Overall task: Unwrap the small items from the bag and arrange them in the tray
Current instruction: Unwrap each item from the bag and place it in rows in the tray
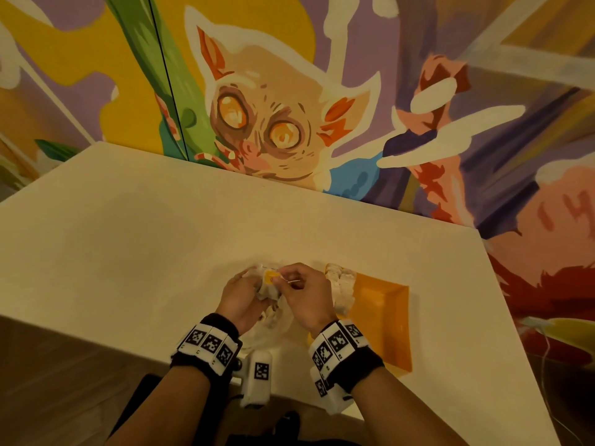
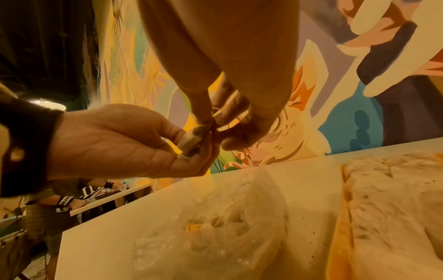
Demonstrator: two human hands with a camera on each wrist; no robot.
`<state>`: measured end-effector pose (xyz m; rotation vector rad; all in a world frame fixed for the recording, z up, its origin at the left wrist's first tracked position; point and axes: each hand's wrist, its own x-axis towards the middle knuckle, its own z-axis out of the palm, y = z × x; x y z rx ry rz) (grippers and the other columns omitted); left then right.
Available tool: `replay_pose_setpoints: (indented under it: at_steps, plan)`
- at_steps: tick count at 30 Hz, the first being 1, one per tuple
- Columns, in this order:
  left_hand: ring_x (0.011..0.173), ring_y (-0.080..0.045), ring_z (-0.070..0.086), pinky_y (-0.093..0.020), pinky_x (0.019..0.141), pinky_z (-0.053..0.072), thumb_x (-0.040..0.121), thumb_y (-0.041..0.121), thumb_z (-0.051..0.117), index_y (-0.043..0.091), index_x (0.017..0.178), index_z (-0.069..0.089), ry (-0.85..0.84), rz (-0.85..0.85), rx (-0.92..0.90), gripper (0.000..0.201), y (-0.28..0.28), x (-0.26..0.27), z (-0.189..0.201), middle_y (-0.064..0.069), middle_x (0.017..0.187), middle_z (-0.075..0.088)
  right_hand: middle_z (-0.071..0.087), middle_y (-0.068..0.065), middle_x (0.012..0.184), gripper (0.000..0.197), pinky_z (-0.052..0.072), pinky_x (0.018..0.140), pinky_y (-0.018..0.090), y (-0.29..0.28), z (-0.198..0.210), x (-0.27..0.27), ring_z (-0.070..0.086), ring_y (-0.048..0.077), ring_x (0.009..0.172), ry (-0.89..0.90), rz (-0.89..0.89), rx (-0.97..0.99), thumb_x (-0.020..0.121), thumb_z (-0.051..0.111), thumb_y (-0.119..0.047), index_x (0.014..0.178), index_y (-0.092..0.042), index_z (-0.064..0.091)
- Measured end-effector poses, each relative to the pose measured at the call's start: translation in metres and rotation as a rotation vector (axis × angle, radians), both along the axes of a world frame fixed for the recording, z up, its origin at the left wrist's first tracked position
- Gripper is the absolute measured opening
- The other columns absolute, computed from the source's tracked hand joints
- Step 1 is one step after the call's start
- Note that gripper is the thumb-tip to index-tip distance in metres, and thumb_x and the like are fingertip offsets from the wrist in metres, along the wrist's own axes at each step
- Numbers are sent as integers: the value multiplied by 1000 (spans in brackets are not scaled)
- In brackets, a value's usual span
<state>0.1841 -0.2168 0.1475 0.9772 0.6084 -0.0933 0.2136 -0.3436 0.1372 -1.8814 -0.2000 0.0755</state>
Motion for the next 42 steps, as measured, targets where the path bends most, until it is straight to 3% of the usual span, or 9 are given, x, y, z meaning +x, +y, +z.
replay_pose_setpoints:
  at_steps: [3,6,8,11,18,23,29,35,42]
  plan:
    - [95,-38,58,-41,76,48,85,4,40,2,108,55,-19,-25,-107,28,3,1,-3,-23,108,59,69,-10,81,5,49,63,12,1,3,1,63,-2,72,-5,-4,-6,84,74,-25,83,-26,70]
    - [80,-24,57,-35,70,46,89,22,47,8,94,57,-88,-114,-147,18,7,3,-1,-13,91,60,65,-13,91,12,52,71,20,1,1,2,63,2,78,-34,-55,-46,85,72,-29,79,-38,65]
    - [79,-27,58,-37,67,46,89,20,58,6,94,62,-119,-175,-14,15,9,3,0,-15,90,61,63,-12,97,14,53,76,26,-1,2,5,62,6,85,-31,-91,-56,85,71,-30,78,-40,65]
    - [71,-29,55,-36,60,42,86,6,67,-6,92,65,-186,-249,332,14,11,1,-2,-22,82,63,68,-10,96,4,53,75,25,-2,7,8,62,3,84,-14,-105,-35,87,70,-28,84,-30,70]
    - [57,2,60,-14,60,45,88,11,69,17,90,75,-319,-202,803,8,15,5,-2,3,80,72,68,-12,90,9,46,71,15,-5,9,6,59,1,81,-72,-76,-141,87,70,-24,80,-30,71]
    - [80,-6,64,-19,71,46,88,17,70,28,79,73,-336,-220,1001,15,19,10,-3,12,83,71,69,-10,92,7,42,66,11,-5,6,6,60,1,81,-45,-80,-161,89,68,-26,83,-25,72]
    - [84,-2,61,-6,68,40,91,15,66,26,80,70,-348,-140,1075,16,16,11,3,12,87,67,69,-1,92,13,51,77,32,-5,2,5,62,15,85,-53,42,-299,89,67,-31,89,-19,73]
    - [82,-3,60,-19,69,44,90,18,67,29,80,71,-373,-205,1111,16,16,9,0,15,85,66,69,-6,96,5,52,81,33,-8,10,9,63,11,88,-34,22,-202,87,71,-29,88,-26,74]
    - [83,1,59,-13,67,40,91,17,65,28,80,70,-393,-191,1102,17,16,9,0,19,84,63,72,-1,97,13,51,78,29,-12,5,7,64,12,85,-2,58,-271,86,71,-30,90,-18,75]
